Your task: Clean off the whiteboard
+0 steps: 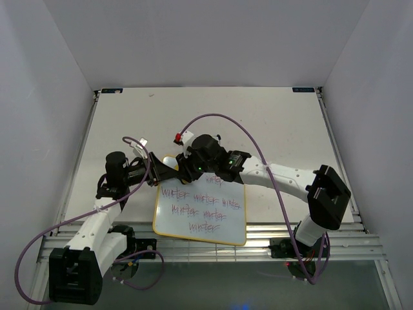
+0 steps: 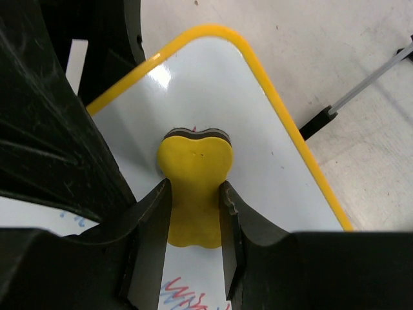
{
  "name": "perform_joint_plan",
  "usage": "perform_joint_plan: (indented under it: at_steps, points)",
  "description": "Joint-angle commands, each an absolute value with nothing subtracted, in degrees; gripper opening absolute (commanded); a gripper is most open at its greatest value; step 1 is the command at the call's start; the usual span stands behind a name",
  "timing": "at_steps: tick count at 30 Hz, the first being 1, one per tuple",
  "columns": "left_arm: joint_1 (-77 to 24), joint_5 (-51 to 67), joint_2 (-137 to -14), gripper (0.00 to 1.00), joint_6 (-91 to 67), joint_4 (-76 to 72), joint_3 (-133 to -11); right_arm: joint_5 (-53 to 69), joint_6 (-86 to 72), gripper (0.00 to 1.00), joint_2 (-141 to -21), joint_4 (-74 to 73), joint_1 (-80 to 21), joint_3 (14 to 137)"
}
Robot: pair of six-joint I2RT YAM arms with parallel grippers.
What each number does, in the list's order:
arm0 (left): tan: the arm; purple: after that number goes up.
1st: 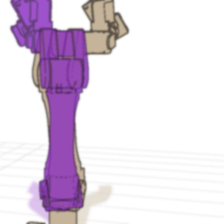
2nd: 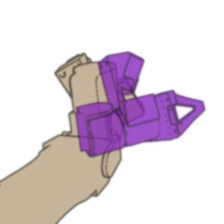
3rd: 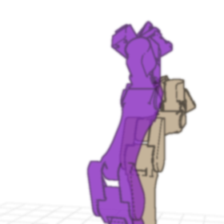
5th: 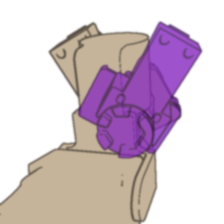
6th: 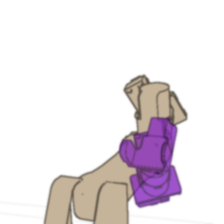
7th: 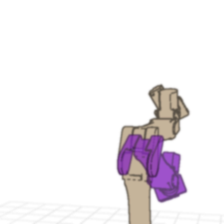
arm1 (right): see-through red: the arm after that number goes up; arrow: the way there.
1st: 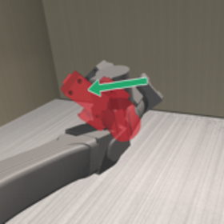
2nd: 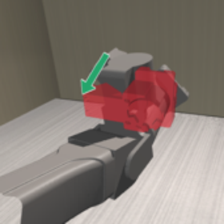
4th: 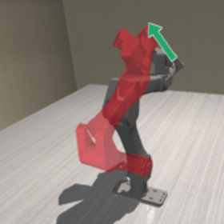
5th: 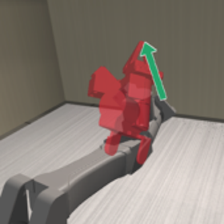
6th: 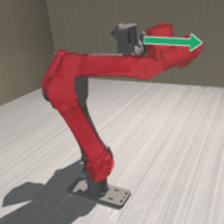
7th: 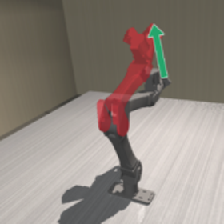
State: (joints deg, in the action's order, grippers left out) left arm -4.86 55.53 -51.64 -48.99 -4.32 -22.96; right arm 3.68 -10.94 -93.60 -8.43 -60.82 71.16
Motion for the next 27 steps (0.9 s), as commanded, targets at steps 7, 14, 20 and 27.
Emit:
perform_joint_plan:
  at_steps: [7,14,20,27]
  points:
    - [-6.0,61.5,-49.1,0.66,-50.1,-8.5,-23.6,1.7,-16.3,0.23,-93.4,2.6,-61.2,70.0]
    - [-6.0,61.3,-48.3,0.66,-50.2,-8.6,-24.1,5.4,-14.9,0.23,-97.3,-2.4,-61.0,75.2]
    - [-6.0,60.5,-48.4,0.66,-50.3,-8.6,-23.9,7.0,-16.5,0.23,-97.4,-9.6,-61.0,77.0]
    - [-6.0,60.2,-48.3,0.66,-50.3,-8.7,-24.0,6.8,-15.0,0.23,-97.6,-15.1,-61.1,76.6]
